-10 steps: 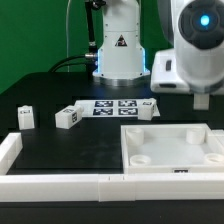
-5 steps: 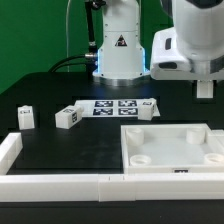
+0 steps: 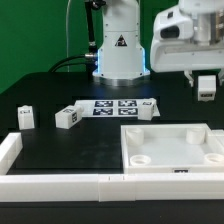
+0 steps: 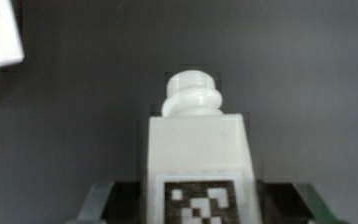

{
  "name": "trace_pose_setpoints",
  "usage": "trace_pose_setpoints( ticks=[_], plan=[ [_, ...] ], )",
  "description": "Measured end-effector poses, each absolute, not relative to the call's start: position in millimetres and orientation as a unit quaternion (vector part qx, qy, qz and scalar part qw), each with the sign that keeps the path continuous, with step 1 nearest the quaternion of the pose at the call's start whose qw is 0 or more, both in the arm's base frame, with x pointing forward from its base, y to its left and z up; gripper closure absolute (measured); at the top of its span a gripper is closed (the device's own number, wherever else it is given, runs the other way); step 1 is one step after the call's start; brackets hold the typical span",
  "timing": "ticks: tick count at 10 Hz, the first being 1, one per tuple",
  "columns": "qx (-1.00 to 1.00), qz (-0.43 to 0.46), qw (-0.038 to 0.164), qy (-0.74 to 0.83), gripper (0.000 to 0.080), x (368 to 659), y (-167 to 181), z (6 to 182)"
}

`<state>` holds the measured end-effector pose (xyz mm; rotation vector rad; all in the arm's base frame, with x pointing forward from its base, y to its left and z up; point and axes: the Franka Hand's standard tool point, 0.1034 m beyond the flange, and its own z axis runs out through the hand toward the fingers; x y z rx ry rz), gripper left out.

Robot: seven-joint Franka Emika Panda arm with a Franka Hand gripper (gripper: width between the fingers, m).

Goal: Assemble one leg

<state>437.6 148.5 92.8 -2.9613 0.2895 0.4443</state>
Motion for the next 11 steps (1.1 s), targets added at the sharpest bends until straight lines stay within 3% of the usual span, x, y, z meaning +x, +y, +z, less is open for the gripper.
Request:
trace_pose_setpoints(
  ticks=[2,5,9,11],
  plan=[
    [-0.993,0.053,0.061,0.081,0.0509,451.4,140.9,104.8],
    [-0.988,-0.120,0.069,0.062,0.0509,495.7,134.3,120.8],
    [-0.985,-0.144,0.072,0.059,0.0509,489.2,138.9,116.8],
    [-0.988,-0.146,0.058,-0.004,0.0509,512.2,129.3,121.0]
  ],
)
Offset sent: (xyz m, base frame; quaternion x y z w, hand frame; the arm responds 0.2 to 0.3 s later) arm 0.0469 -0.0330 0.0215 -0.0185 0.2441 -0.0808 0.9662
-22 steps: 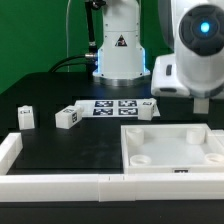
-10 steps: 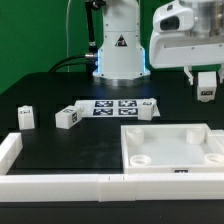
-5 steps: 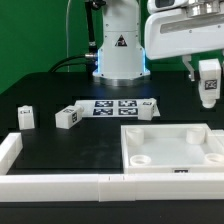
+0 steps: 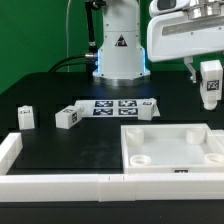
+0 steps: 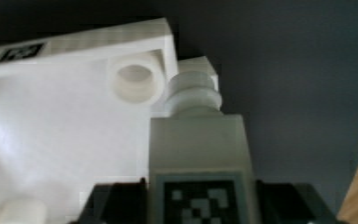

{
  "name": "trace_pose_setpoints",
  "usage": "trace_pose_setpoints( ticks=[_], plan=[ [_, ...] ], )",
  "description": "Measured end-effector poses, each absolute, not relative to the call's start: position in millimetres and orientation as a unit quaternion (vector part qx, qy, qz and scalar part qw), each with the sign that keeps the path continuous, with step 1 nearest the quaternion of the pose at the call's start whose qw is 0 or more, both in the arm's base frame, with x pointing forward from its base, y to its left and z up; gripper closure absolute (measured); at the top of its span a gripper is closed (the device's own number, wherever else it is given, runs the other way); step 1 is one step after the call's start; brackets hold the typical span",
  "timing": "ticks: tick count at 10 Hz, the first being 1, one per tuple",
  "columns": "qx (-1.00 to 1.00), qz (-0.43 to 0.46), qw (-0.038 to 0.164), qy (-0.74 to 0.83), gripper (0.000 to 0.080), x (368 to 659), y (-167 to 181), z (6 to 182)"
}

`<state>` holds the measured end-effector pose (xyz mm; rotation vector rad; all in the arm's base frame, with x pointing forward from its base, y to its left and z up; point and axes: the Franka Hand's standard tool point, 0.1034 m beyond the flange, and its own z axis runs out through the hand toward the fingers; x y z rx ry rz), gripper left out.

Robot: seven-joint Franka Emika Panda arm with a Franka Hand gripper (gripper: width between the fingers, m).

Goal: Assemble one leg

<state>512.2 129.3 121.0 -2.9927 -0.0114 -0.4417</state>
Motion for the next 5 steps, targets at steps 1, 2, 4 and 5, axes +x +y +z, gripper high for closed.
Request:
trace_pose_setpoints(
  ticks=[1,2,4,5],
  plan=[
    [-0.986,-0.157,0.054,-0.024,0.0509,531.6,124.8,122.5],
    [-0.985,-0.161,0.051,-0.043,0.0509,541.1,124.1,117.1],
    [-0.981,-0.178,0.047,-0.068,0.0509,562.4,120.7,114.8],
    [-0.977,-0.195,0.045,-0.069,0.0509,559.7,120.8,114.3]
  ],
)
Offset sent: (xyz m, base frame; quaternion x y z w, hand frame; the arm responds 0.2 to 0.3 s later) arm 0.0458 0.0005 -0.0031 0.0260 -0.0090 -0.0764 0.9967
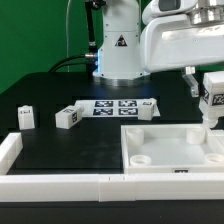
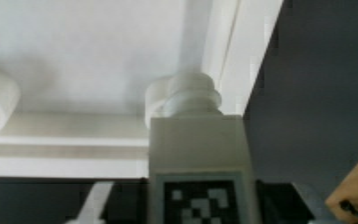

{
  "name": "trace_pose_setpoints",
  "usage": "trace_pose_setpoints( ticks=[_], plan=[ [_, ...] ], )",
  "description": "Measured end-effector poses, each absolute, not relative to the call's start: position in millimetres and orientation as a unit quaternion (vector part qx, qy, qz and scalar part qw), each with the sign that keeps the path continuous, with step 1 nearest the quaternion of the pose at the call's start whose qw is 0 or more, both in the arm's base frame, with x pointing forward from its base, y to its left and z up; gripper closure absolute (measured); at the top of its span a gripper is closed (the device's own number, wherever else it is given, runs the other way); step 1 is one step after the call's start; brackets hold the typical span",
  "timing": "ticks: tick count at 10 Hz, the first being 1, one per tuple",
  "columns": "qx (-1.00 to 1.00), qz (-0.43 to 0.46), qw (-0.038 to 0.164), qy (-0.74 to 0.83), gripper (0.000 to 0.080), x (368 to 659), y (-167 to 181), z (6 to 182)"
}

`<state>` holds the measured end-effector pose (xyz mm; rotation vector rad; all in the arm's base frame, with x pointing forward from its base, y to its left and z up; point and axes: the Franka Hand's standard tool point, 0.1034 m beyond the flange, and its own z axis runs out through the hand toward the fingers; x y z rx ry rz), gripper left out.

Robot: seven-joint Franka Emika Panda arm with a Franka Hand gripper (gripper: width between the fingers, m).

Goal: Assemble one leg

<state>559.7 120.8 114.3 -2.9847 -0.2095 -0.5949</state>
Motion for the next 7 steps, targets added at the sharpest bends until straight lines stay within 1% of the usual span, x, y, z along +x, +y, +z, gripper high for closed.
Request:
trace_pose_setpoints(
  ticks=[2,3,4,5,7],
  plan=[
    [-0.978,-0.192,0.045,-0.069,0.0509,558.0,120.3,112.5],
    [-0.973,-0.216,0.043,-0.067,0.0509,559.9,118.6,113.1],
    [-0.974,-0.209,0.044,-0.068,0.0509,559.7,119.3,111.1],
    [-0.972,-0.218,0.043,-0.072,0.0509,568.0,120.1,111.1],
    [-0.971,-0.223,0.042,-0.076,0.0509,577.1,120.1,104.6]
  ],
)
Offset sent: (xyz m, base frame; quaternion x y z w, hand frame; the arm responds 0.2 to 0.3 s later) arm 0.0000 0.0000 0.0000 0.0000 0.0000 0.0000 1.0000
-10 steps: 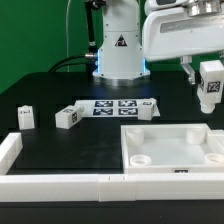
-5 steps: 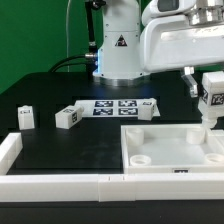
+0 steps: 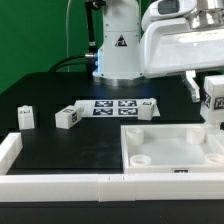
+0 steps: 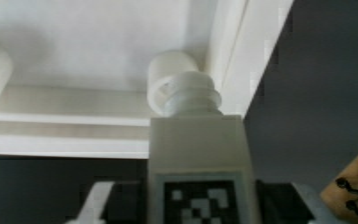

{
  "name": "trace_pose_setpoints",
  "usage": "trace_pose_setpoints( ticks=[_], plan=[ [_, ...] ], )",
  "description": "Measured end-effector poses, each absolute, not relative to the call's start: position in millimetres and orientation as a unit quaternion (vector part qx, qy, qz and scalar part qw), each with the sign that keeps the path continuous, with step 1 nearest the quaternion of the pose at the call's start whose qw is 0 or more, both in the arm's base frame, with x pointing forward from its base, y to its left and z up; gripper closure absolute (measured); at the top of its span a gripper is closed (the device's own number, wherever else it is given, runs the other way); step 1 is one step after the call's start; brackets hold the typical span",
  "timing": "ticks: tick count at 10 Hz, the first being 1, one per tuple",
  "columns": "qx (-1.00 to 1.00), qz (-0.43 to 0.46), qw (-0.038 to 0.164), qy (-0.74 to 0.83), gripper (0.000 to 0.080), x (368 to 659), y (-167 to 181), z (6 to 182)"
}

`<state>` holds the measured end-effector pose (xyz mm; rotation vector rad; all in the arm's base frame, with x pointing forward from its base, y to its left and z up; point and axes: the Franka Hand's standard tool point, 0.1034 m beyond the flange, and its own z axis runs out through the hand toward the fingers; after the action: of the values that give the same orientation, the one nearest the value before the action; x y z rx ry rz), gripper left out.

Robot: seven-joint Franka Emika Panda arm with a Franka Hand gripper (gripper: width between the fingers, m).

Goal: Assemble one leg

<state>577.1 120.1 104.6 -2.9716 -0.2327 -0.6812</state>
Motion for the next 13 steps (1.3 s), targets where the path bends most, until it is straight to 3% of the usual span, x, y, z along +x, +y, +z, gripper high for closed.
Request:
trace_pose_setpoints(
  ticks=[5,8,13],
  plan=[
    [-0.971,-0.223,0.041,-0.081,0.0509,584.6,119.6,103.2],
    [-0.972,-0.219,0.041,-0.078,0.0509,592.2,119.4,86.6],
    [-0.972,-0.220,0.042,-0.076,0.0509,598.2,118.1,82.4]
  ],
)
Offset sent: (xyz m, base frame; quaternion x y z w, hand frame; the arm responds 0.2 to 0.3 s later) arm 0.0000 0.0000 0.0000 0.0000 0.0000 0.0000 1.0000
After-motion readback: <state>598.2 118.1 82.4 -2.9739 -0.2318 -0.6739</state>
